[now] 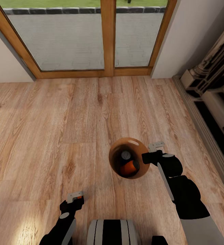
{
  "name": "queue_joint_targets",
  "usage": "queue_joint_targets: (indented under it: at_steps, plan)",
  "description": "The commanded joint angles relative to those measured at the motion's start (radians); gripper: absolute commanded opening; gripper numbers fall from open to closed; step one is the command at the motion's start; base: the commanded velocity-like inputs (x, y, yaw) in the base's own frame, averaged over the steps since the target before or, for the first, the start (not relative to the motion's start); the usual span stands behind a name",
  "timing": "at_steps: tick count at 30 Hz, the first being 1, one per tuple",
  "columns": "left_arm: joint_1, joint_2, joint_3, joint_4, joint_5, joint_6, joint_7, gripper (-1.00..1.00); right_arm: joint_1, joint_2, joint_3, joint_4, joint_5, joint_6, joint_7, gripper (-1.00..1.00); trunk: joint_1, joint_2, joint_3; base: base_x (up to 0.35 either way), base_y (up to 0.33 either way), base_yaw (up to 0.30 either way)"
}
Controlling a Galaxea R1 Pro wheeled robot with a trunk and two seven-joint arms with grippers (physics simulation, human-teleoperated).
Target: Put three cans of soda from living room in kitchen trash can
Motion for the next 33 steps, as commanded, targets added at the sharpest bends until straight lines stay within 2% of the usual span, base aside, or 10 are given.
queue_joint_targets:
  at_steps: [1,11,14,27,28,33]
  plan:
    - [0.000,0.000,0.000,0.000,0.000,0.000,0.000,1.00,0.000,0.000,0.000,0.000,-0.019,0.001,0.003,-1.00,0.000,0.000,0.000,0.000,0.000,0.000]
    - [0.000,0.000,0.000,-0.001,0.000,0.000,0.000,1.00,0.000,0.000,0.000,0.000,-0.019,0.001,0.003,-1.00,0.000,0.000,0.000,0.000,0.000,0.000]
    - [0.000,0.000,0.000,-0.001,0.000,0.000,0.000,1.00,0.000,0.000,0.000,0.000,-0.019,0.001,0.003,-1.00,0.011,-0.021,-0.009,0.000,0.000,0.000]
    - [0.000,0.000,0.000,-0.001,0.000,0.000,0.000,1.00,0.000,0.001,0.002,0.000,-0.019,0.001,0.003,-1.00,0.011,-0.021,-0.009,0.000,0.000,0.000]
    - [0.000,0.000,0.000,-0.001,0.000,0.000,0.000,-1.00,0.000,0.001,0.002,0.000,-0.019,0.001,0.003,-1.00,0.011,-0.021,-0.009,0.000,0.000,0.000]
    - [0.000,0.000,0.000,-0.005,0.000,0.000,0.000,-1.00,0.000,0.001,0.001,0.000,-0.019,0.001,0.003,-1.00,0.011,-0.021,-0.009,0.000,0.000,0.000]
